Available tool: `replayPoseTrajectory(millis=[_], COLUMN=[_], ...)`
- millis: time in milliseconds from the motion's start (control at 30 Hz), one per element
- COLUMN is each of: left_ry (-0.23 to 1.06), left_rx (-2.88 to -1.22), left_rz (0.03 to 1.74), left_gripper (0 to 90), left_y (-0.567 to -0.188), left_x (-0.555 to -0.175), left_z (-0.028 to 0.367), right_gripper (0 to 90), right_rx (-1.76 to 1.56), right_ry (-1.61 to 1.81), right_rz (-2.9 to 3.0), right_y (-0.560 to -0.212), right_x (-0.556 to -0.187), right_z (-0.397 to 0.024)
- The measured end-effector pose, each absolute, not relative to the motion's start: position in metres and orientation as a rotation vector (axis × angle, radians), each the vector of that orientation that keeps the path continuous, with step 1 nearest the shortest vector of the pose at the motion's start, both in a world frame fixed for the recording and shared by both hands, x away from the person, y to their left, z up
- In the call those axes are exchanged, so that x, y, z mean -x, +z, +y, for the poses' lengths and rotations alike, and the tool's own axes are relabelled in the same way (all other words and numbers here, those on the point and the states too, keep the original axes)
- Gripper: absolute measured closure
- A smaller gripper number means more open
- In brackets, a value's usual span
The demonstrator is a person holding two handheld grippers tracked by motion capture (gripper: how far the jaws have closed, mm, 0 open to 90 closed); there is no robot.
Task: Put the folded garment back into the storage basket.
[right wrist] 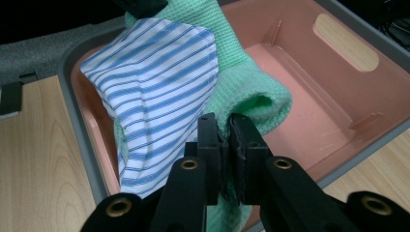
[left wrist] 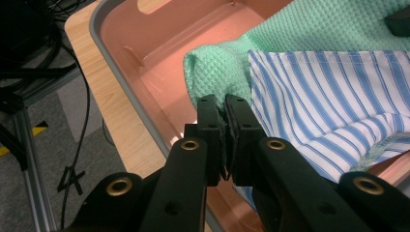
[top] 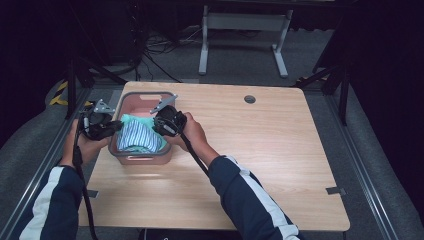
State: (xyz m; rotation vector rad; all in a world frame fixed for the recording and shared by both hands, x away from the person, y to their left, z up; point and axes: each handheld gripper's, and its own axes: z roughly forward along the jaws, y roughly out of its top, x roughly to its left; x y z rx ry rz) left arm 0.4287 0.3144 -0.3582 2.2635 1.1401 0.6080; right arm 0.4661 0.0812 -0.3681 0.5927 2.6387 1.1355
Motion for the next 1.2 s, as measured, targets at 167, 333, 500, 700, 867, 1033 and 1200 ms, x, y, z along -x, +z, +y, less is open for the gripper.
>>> replayPoseTrajectory(millis=[167,333,500,700,867,1033,1200], left_ry=[0.611,0.62,0.617,0.613,0.605,0.614,0.626], left_rx=[-2.299,-2.322,-2.323,-2.318,-2.325,-2.321,-2.317], left_rz=[1.136,1.139,1.15,1.157,1.162,1.167,1.164], left_gripper=[85.6,85.5,84.7,83.9,81.9,72.5,69.6], left_y=[-0.364,-0.369,-0.371,-0.376,-0.379,-0.379,-0.377], left_x=[-0.43,-0.431,-0.431,-0.431,-0.43,-0.43,-0.428], left_z=[0.308,0.307,0.307,0.308,0.308,0.309,0.307], right_gripper=[83.6,83.0,82.1,81.7,82.2,81.0,79.9], right_rx=[-0.589,-0.589,-0.57,-0.583,-0.581,-0.589,-0.586], right_ry=[1.118,1.097,1.058,1.056,1.059,1.052,1.05], right_rz=[2.657,2.677,2.707,2.717,2.714,2.714,2.712], right_y=[-0.372,-0.374,-0.378,-0.382,-0.382,-0.383,-0.384], right_x=[-0.469,-0.47,-0.47,-0.471,-0.472,-0.472,-0.471], right_z=[0.081,0.082,0.084,0.085,0.084,0.083,0.082])
